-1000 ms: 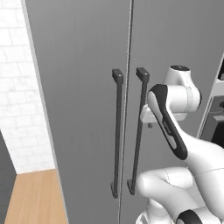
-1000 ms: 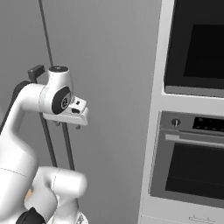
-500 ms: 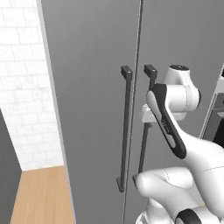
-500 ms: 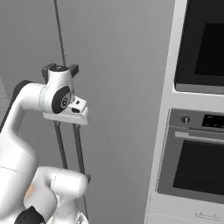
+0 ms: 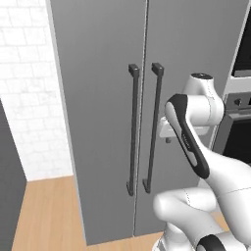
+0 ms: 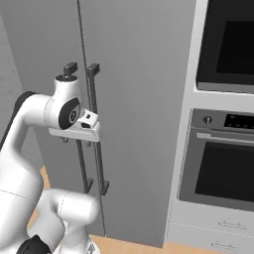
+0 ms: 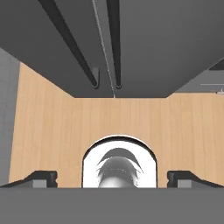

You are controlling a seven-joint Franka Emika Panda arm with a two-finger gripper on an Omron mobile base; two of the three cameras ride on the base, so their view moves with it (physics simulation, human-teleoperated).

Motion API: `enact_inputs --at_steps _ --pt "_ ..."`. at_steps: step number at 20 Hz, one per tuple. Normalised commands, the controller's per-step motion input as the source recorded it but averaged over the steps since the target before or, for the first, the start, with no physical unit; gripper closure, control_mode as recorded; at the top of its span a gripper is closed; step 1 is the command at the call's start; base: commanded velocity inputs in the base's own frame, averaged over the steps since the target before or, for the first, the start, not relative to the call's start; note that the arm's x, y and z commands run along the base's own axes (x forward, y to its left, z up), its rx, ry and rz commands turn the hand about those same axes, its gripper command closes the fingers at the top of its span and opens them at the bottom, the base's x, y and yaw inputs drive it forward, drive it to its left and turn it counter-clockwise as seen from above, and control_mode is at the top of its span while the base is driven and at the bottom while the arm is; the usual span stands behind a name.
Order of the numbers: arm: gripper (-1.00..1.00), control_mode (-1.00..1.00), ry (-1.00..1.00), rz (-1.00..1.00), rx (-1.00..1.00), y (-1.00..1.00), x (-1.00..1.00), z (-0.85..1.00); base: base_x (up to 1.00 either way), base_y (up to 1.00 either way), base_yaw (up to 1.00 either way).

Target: Grab a lemon wedge from the fridge and one ice cube from the ice bowl, and put them in the glass of lemonade.

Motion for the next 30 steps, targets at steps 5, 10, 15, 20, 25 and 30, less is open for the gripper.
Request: enact_inputs --at_steps 5,10,15,20,25,30 --pt "-1.00 1.00 0.00 0.00 0.00 0.00 0.00 0.00 -0.53 0.00 0.00" --pt "-1.00 1.00 0.00 0.00 0.00 0.00 0.00 0.00 -0.39 0.00 0.00" --pt "-1.00 1.00 0.00 0.00 0.00 0.00 0.00 0.00 -0.48 0.00 0.00" --pt "-1.00 1.00 0.00 0.00 0.00 0.00 0.00 0.00 -0.42 0.00 0.00" --pt "-1.00 1.00 0.00 0.00 0.00 0.00 0.00 0.00 -0.40 0.00 0.00" --pt "-1.00 1.00 0.00 0.00 0.00 0.00 0.00 0.00 -0.34 0.01 0.00"
